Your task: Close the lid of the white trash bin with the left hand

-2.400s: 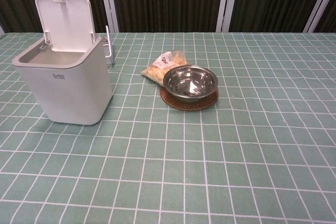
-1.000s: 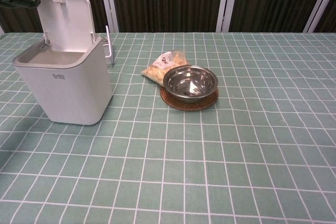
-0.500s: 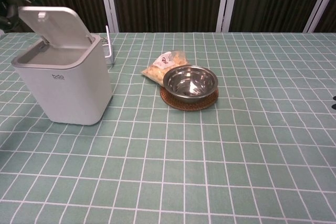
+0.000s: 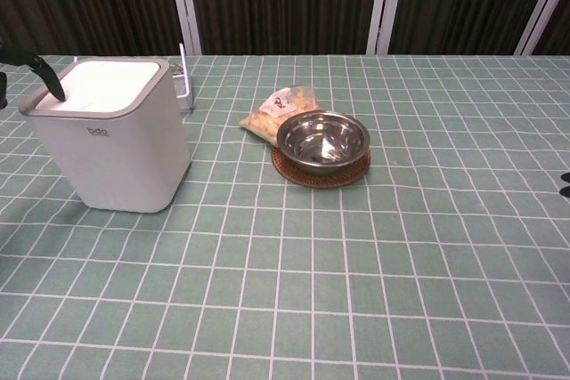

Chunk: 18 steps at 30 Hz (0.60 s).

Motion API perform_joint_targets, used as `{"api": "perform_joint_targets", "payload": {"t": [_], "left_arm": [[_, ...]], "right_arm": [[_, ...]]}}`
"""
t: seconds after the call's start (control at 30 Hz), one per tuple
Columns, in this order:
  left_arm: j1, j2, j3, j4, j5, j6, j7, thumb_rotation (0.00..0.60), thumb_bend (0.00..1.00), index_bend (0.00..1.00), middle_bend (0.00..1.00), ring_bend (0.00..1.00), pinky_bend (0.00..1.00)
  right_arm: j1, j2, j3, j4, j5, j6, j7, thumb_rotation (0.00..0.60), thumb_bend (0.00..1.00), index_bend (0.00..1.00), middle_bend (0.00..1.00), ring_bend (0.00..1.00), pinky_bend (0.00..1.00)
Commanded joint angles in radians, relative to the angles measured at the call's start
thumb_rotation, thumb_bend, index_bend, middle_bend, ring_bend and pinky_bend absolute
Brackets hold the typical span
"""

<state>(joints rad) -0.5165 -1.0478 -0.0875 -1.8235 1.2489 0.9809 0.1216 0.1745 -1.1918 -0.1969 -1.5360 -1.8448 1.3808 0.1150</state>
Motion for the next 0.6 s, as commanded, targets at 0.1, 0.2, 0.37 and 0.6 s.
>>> {"api": "perform_joint_targets", "payload": {"t": [0.1, 0.2, 0.37, 0.6], "left_arm": [[0.097, -0.016, -0.012, -0.028, 0.221, 0.285, -0.073, 0.6, 0.88, 0.22, 0.97, 0.96, 1.0], [0.186, -0.036, 0.027, 0.005, 0.416, 0.503, -0.08, 0.6, 0.76, 0.19, 0.82, 0.8, 0.93], [0.326, -0.064, 0.14, 0.122, 0.602, 0.698, -0.059, 0.6, 0.54, 0.18, 0.23, 0.17, 0.25], [0.468, -0.199, 0.201, 0.39, 0.52, 0.757, -0.099, 0.6, 0.43, 0.12, 0.0, 0.0, 0.0]], "right_arm": [[-0.003, 0.007, 0.002, -0.005, 0.004, 0.009, 0.003, 0.6, 0.26, 0.0, 0.0, 0.0, 0.0], [-0.003, 0.009, 0.001, -0.007, 0.006, 0.008, 0.004, 0.6, 0.26, 0.0, 0.0, 0.0, 0.0], [-0.003, 0.008, -0.003, -0.01, 0.004, -0.001, -0.008, 0.6, 0.26, 0.0, 0.0, 0.0, 0.0], [-0.008, 0.006, -0.004, -0.021, 0.011, -0.007, -0.037, 0.6, 0.26, 0.0, 0.0, 0.0, 0.0]]}}
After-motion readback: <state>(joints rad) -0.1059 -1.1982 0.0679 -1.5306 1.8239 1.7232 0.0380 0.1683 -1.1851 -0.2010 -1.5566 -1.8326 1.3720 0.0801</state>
